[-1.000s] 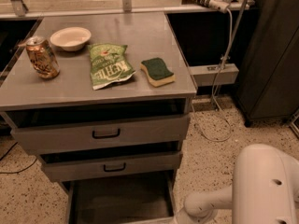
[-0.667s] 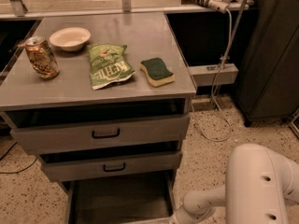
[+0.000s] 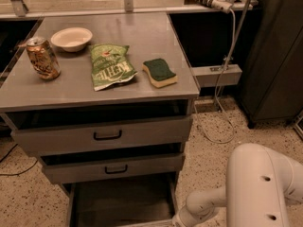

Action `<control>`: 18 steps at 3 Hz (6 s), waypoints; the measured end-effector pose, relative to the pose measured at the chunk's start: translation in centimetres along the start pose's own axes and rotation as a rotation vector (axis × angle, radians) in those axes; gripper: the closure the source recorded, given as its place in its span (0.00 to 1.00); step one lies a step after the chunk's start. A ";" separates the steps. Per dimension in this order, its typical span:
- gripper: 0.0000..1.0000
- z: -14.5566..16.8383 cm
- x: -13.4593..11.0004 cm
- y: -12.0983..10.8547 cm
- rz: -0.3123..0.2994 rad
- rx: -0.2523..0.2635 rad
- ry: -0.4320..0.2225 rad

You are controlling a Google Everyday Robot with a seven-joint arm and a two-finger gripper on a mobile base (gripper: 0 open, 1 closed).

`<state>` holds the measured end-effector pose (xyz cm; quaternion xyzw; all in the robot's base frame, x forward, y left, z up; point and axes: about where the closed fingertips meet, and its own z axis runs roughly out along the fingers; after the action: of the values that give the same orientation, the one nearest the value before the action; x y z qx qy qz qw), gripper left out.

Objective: Close bottom drawer

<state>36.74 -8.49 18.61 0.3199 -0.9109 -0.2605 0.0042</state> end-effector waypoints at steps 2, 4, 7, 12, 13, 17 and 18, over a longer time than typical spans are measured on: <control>0.36 0.0 0.0 0.0 0.000 0.000 0.000; 0.00 0.0 0.0 0.0 0.000 0.000 0.000; 0.42 0.0 0.0 0.0 0.000 0.000 0.000; 1.00 -0.7 -4.6 -0.5 -0.065 0.128 -0.058; 1.00 -0.1 -5.0 -1.1 -0.060 0.129 -0.067; 0.11 -0.1 -5.0 -1.1 -0.060 0.129 -0.067; 0.00 -0.1 -5.0 -1.1 -0.060 0.128 -0.067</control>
Offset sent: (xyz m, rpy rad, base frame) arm 0.0000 0.0000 0.0000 0.0000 0.0000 0.0000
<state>41.33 -6.32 18.96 0.3379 -0.9153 -0.2121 -0.0545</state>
